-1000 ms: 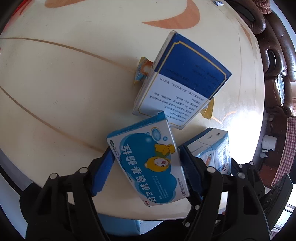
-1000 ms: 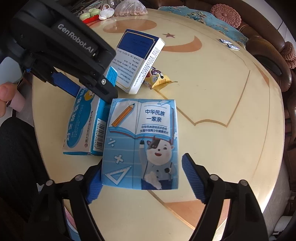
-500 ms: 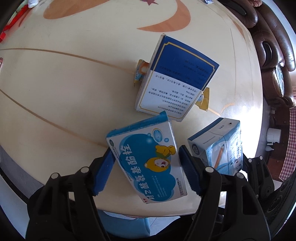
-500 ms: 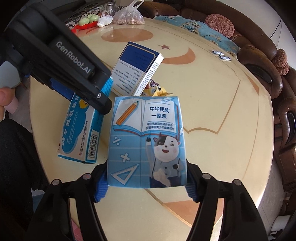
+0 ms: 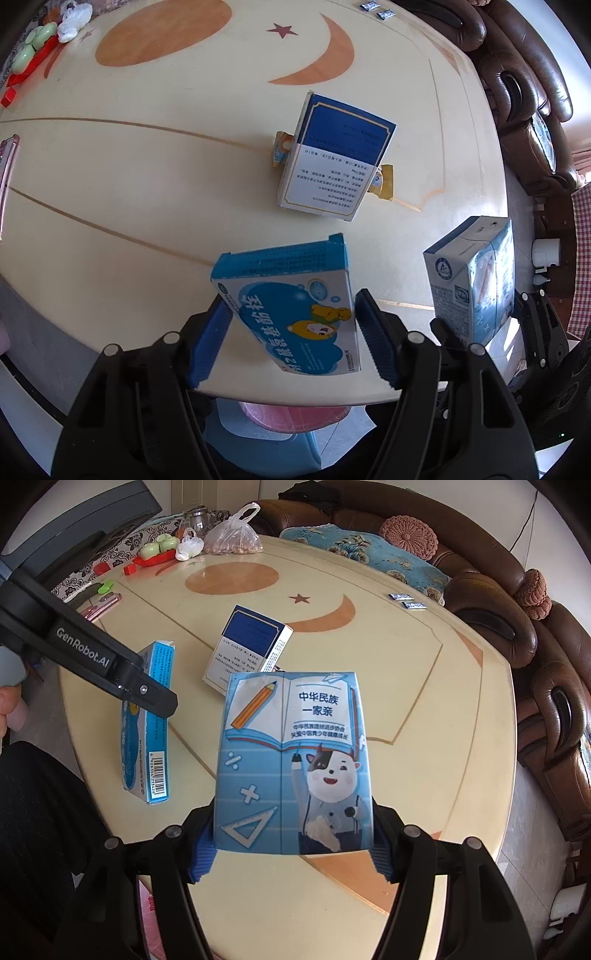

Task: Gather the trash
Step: 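Carry the blue box and milk carton down over the pink bin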

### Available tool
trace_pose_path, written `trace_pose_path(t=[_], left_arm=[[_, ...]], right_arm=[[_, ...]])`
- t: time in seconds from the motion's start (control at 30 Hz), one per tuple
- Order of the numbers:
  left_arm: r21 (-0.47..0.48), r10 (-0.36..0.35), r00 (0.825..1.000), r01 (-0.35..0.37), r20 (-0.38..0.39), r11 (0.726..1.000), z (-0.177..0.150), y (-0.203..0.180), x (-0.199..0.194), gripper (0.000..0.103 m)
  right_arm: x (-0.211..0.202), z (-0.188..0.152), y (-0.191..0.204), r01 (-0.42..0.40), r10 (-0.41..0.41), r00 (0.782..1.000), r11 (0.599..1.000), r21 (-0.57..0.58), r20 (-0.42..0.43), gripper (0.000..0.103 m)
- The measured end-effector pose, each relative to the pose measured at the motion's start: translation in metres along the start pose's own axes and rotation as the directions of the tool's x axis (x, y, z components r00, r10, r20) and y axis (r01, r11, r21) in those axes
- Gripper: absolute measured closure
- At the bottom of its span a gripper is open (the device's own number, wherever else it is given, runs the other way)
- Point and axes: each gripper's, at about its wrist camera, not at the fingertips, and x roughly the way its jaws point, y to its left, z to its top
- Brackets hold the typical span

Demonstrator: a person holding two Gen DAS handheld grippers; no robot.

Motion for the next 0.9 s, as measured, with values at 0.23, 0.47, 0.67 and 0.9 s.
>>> trace_pose_path(t=[0.23,0.47,0.67,0.9], left_arm=[[0.046,-0.024,0.999,0.022,0.034,0.999,-0.005,-0.005,-0.025,0.038],[0.093,-0.044,0.998,0.040,0.044,0.995,-0.013,-0.015,-0.037,0.038],[0.142,-0.044,0.996,0.033,0.078,0.989,-0.030,-0.017,-0.055,0.038],[0.197,-0.053,0.993,0.032,0.102,0.980,-0.050,-0.023,-0.073,0.038]], right_arm=[[-0.018,0.003,-0.003,0.021,-0.022,1.000,0.999,0.029,0.019,0.038],[-0.035,0.002,-0.002,0.031,-0.032,0.999,0.999,0.045,0.037,0.038],[-0.052,-0.002,0.002,0.046,-0.048,0.998,0.998,0.042,0.052,0.038],[-0.078,-0.013,0.009,0.068,-0.071,0.995,0.996,0.051,0.068,0.038]])
